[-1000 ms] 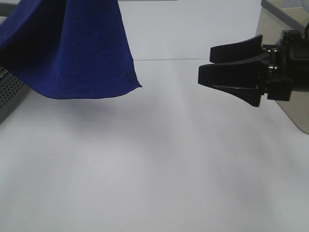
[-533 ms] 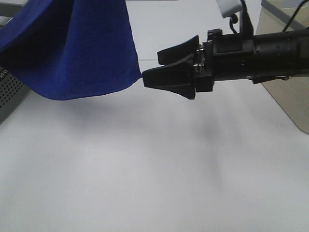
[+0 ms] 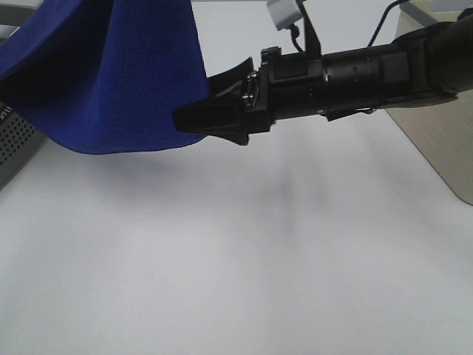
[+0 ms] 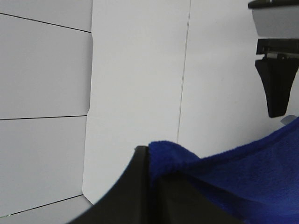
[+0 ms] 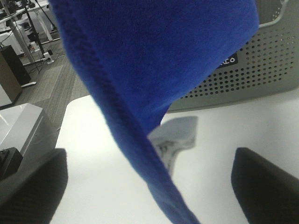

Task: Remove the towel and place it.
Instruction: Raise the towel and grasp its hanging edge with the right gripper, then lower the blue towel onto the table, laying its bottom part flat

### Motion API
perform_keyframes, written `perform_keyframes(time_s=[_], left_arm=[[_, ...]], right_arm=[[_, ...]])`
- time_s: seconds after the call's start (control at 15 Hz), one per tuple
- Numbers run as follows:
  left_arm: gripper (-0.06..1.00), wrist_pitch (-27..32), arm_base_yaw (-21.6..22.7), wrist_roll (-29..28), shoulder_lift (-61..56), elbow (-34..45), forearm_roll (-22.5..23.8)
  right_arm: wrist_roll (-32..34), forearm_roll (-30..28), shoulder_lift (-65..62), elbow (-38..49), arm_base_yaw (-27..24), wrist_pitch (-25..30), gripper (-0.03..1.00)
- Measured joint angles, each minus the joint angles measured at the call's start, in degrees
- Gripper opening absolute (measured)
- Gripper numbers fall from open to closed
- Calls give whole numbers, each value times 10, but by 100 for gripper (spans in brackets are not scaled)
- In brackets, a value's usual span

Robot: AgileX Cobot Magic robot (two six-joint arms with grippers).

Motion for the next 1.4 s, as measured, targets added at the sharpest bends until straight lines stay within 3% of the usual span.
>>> perform_keyframes(time_s=[0.2,0.4,0.67,0.87,1.07,1.27,1.4], left_arm=[[0,0,0,0,0,0,0],[0,0,0,-2,0,0,-1],[0,0,0,-5,0,0,-22],[0,0,0,-15,0,0,-28],[0,0,0,-15,0,0,-28],[0,0,0,-16,0,0,-29],[0,-2,0,-17,0,0,-30]], right_arm=[[1,0,2,-3,10,-33,85],[1,0,2,-3,10,-52,54],[15,0,2,-3,10,-74,2],[49,-5,2,-3,10,-53,2],[159,-22,-6,-3,10,-81,2],[279,-111,-49,-3,10,-123,2],[389,-202,-97,-3,10,-163,2]])
